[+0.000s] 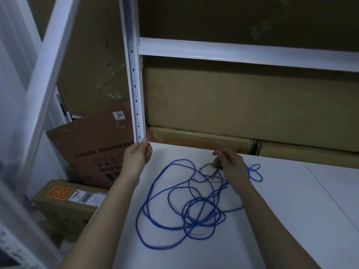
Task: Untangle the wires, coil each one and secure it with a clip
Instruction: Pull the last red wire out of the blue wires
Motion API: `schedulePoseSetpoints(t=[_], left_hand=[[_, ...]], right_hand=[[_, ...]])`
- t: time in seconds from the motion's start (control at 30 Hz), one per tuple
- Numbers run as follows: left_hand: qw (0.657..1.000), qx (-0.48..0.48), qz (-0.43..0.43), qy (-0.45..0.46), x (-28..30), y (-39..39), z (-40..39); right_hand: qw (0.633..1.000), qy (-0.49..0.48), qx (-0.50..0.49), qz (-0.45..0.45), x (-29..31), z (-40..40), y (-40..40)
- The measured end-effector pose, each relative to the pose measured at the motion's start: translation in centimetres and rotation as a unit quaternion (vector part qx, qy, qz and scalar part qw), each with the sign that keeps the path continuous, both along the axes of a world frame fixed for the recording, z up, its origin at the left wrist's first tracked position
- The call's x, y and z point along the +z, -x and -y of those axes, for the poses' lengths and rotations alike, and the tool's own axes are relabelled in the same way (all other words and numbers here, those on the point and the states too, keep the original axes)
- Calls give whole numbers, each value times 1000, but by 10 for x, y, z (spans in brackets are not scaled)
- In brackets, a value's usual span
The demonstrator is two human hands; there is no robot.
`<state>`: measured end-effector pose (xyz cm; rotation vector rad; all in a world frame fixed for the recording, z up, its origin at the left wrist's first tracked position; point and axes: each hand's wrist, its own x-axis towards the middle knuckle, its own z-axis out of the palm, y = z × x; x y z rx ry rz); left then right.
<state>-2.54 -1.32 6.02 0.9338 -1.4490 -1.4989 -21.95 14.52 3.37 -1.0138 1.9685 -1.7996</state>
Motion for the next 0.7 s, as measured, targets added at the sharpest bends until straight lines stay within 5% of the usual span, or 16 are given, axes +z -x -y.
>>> schedulePoseSetpoints(t=[0.07, 0.17, 0.27, 0.37, 0.47, 0.53, 0.7], left_hand=[[989, -72, -62, -111, -2, -1, 5], [918, -141, -217, -299, -6, -5, 7], [860, -115, -361, -341, -7, -5, 7], [854, -81, -421, -296, -8, -1, 15], [949, -57, -276, -143, -6, 9, 7], [990, -12, -140, 11, -8, 13, -4], [967, -109, 77, 217, -32, 12, -6]], right_hand=[[988, 76, 46, 125, 9, -2, -4], [967, 106, 73, 221, 16, 1, -9], [999, -40, 23, -21, 7, 1, -12], [927, -205, 48, -309, -13, -3, -21], [847, -144, 104, -501, -31, -6, -36], [824, -84, 134, -544, -35, -6, -45], [812, 33, 92, -576, -17, -8, -46]])
